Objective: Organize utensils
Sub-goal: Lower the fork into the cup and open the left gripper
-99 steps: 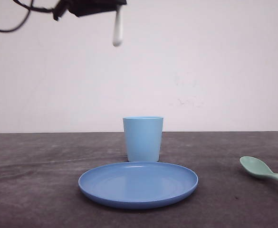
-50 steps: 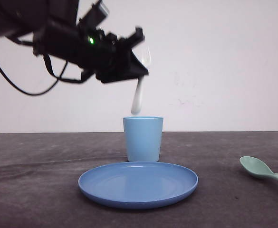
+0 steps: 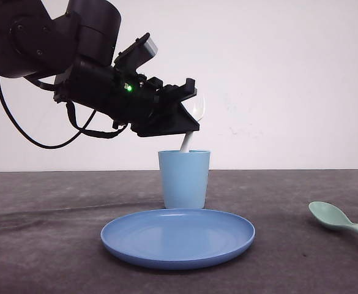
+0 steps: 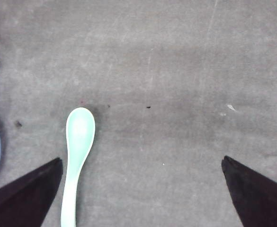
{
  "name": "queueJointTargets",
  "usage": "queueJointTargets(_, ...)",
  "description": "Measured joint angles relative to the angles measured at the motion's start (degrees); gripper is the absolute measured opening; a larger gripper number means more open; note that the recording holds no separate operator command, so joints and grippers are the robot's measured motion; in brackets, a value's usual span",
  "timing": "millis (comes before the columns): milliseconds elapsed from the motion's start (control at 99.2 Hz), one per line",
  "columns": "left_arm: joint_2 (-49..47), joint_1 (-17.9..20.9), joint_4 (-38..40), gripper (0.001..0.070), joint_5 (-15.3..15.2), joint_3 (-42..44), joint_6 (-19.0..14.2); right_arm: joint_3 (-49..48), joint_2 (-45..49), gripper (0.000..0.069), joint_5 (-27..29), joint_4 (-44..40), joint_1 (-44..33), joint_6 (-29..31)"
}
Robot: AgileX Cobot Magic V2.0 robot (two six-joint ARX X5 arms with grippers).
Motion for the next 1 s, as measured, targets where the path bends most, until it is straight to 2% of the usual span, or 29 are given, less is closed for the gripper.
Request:
queueJointTargets(141,0.00,-0.04,-0.55,0.0051,0.00,-0.02,0.02,0.00,0.00,0.0680,0.00,-0.02,0.00,0.00)
queueJointTargets(403,0.00,-0.04,-0.55,0.0183,0.00,-0.02,0.02,0.00,0.00,0.0680,0.00,0.00,0.00,0.00)
queueJointTargets(575,-0.26,-0.04,-0.87,0.0197,0.00,-0.02,-0.66,0.00,0.00,0.0680,-0.02,0.00,0.00,-0.02)
queueJointTargets(756,-7.06,0.42,-6.45,0.0199,0.00,0.00,-1.36,0.00,0.09,0.0680,-0.70,0.00,0.00,-0.02)
queueJointTargets(887,-14.80,1.55,-11.56,0.0199,0.00,0.09,-1.44,0.00,1.09,0.0680,-5.11,0.07,0.09,-0.02)
queueJointTargets(998,-21.55,3.17,-18.91,0.0199,0.00,0.11,-1.51,0.00,3.41,0.0679,-7.58,0.31,0.66,-0.02)
